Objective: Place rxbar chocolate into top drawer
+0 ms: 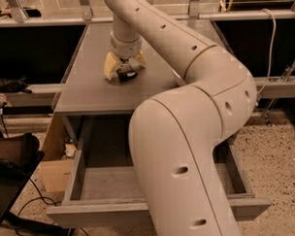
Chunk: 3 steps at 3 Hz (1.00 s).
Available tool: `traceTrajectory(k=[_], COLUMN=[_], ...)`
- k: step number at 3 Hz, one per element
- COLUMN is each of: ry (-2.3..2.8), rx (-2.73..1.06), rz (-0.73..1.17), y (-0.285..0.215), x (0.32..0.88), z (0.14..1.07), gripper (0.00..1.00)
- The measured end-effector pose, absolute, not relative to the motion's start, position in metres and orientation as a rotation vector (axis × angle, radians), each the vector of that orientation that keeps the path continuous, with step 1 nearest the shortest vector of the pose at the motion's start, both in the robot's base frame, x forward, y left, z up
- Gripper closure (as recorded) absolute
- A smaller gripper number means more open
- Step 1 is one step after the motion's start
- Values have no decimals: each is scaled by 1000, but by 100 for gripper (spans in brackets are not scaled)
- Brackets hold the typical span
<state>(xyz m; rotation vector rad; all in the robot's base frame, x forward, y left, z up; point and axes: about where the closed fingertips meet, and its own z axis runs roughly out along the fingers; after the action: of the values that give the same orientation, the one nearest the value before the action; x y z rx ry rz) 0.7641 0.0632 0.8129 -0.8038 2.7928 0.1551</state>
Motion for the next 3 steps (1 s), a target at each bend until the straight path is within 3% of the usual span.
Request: traceTrajectory(k=[2,3], ry=[2793,2687], rx=[-804,-761], rz=[155,256], y=[63,-11], x=[765,732], z=[829,890], gripper=[100,100])
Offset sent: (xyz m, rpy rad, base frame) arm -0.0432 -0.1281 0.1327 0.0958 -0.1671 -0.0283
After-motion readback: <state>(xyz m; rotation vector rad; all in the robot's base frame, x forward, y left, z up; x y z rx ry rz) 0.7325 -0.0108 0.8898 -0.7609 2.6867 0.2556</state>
